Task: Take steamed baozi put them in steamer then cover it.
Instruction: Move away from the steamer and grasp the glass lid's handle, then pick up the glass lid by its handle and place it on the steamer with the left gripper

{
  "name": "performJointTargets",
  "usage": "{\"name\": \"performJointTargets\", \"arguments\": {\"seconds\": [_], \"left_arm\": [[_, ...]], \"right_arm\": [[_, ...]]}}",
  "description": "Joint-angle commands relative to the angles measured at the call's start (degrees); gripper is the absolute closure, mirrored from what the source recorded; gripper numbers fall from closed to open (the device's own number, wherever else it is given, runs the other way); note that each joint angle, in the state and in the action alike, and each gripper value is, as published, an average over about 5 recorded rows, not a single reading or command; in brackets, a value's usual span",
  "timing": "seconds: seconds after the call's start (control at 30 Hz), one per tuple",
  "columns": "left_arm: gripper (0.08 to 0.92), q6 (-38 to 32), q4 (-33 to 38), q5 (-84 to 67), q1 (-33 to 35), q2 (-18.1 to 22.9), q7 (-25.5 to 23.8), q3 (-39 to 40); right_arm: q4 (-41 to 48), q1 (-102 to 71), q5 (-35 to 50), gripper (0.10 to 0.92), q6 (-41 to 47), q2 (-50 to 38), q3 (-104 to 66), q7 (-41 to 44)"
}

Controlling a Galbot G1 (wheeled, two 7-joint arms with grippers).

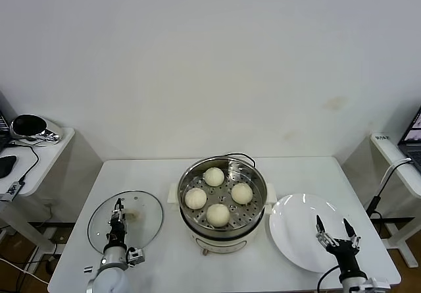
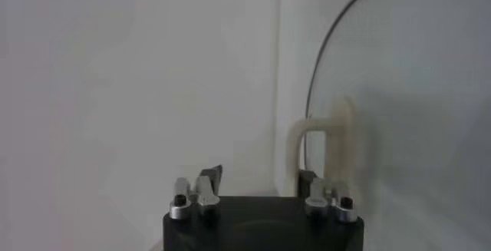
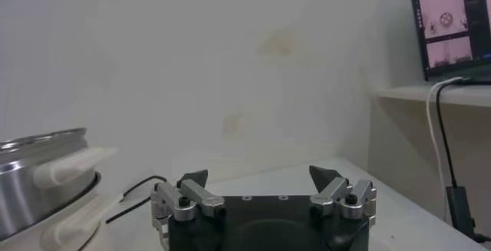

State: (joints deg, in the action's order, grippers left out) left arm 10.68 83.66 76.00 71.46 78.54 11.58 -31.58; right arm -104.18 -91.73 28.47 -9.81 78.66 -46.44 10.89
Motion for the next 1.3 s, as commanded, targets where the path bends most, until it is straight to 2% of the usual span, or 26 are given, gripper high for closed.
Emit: {"name": "performJointTargets", "arguments": {"seconds": [0.03,0.3,0.4,0.5,0.67,0.8,0.93,1.03,1.17,1.3], "left_arm": [[0.587,-0.2,-1.3,-0.1,-0.3,0.0,1.7,0.1],[0.820,0.6,1.3,-0.1,1.0,-0.2,1.9,0.0],[0.869,3.8,4.1,-0.5,2.1,0.2,1.7,0.4],[0.874,9.5,9.2,-1.9,3.9,0.6,0.1,1.1],[0.874,16.8,22.3,-3.3,9.1,-1.0,-5.3,3.7],[0.874,23.7,28.3,-0.5,11.0,-1.7,-7.5,5.4],[0.874,28.4,31.2,3.1,9.5,-1.0,-9.1,5.3],[0.874,29.4,35.1,5.1,7.4,-0.1,-14.1,4.7],[0.874,29.7,40.5,10.7,3.1,4.5,-22.0,4.8],[0.874,30.1,42.4,15.4,0.9,7.6,-26.0,8.4]], "right_arm": [[0.0,0.0,-0.1,0.203,-0.1,0.2,0.0,0.1],[-0.1,0.1,-0.2,0.203,-0.1,0.2,0.1,0.1],[-0.3,0.2,-0.2,0.203,-0.1,0.3,0.2,0.1],[-0.5,0.3,-0.1,0.203,0.0,0.3,0.3,0.1],[-0.8,0.5,0.1,0.203,0.0,0.2,0.3,0.0],[-1.0,0.5,0.4,0.203,0.0,0.1,0.3,0.0],[-1.3,0.3,0.4,0.203,0.3,-0.2,0.2,-0.2],[-1.5,0.2,-0.5,0.203,1.2,-0.3,0.0,-0.9],[-1.6,0.3,-2.6,0.203,2.7,-0.2,0.0,-1.9],[-1.5,0.3,-4.6,0.203,3.5,0.0,-0.1,-2.5]]}}
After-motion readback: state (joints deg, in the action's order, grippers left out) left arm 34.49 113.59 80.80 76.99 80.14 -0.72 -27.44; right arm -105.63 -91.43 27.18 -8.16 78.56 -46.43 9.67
